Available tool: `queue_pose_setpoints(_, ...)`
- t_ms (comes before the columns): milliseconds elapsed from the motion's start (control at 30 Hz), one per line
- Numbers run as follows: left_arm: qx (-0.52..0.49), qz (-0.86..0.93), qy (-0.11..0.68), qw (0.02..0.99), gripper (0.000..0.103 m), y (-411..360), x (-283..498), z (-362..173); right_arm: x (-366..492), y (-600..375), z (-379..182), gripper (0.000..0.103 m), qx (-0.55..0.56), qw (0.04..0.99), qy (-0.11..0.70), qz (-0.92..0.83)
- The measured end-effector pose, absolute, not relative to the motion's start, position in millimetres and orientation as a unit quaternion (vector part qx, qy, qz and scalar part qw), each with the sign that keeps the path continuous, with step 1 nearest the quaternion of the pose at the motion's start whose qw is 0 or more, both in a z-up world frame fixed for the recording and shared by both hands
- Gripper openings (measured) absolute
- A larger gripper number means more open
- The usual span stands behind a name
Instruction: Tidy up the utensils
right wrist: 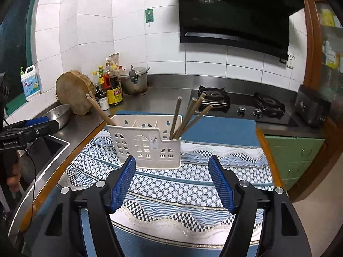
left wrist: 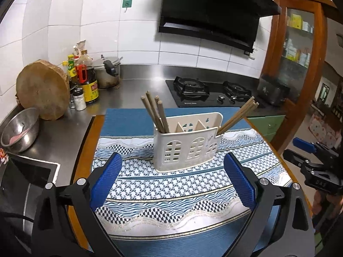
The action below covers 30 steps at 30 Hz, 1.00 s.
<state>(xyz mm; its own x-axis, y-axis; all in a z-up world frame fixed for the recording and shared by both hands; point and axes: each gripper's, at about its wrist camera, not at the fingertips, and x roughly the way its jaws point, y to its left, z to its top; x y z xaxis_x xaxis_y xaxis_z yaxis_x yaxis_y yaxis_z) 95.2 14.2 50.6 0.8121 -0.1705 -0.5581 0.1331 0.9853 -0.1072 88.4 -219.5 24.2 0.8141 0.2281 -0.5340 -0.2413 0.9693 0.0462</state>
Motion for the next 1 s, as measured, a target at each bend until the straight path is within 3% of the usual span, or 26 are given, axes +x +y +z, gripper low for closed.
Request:
queue_pose_setpoints(367,-0.015,-0.026,0.302,0.953,0.096,14,78,36,75,-226,15,0.082,0.002,0.953,0.284,0.107)
queue_pose_setpoints(1000,-0.008,-0.013,0.314,0.949,0.097,7,64,23,65,-232,8,0.088,0.001,0.954,0.284,0.097)
